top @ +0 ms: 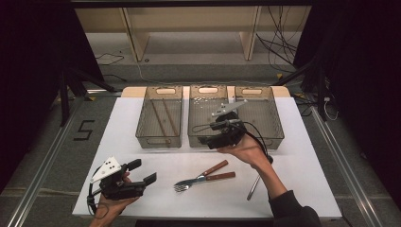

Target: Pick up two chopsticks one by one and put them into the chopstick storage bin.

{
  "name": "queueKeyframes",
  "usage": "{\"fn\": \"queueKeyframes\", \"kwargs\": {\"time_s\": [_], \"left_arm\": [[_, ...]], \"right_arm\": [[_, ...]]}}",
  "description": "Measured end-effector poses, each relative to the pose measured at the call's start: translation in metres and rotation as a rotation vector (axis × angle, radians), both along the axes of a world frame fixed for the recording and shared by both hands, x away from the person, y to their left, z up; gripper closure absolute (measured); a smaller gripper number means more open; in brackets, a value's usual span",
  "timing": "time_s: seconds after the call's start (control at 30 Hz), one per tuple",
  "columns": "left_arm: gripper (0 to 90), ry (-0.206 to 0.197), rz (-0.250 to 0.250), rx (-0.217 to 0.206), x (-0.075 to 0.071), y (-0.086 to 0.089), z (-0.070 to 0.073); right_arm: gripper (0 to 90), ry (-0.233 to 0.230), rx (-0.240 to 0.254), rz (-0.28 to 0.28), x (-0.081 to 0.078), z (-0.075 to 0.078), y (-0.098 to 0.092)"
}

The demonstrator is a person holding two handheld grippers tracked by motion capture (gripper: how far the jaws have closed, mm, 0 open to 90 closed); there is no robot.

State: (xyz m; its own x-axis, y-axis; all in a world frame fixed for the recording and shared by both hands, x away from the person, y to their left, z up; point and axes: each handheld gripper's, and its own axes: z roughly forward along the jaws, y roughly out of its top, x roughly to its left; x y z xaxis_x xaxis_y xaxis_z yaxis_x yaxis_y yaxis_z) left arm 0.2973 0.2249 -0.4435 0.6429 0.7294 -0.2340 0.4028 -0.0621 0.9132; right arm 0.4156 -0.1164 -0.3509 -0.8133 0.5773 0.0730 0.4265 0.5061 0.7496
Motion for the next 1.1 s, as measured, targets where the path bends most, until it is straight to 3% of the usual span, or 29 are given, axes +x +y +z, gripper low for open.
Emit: {"fn": "queueKeyframes", "kwargs": {"time_s": [0.17, 0.57, 0.8, 1.1], "left_arm": [[15.9, 0.0, -0.001, 0.003, 0.0, 0.0, 0.0], [15.9, 0.003, 0.0, 0.003, 0.0, 0.0, 0.0], [15.9, 0.004, -0.001, 0.004, 0.001, 0.0, 0.0], [15.9, 0.004, 0.002, -0.002, 0.001, -0.001, 0.0]], "right_arm": [[32.8, 0.002, -0.031, -0.038, -0.009, -0.008, -0.014], [40.3, 0.039, -0.024, -0.105, -0.034, -0.037, -0.045], [43.5, 0.058, -0.018, -0.127, -0.045, -0.053, -0.054], [46.1, 0.075, -0.01, -0.145, -0.055, -0.063, -0.063]]}}
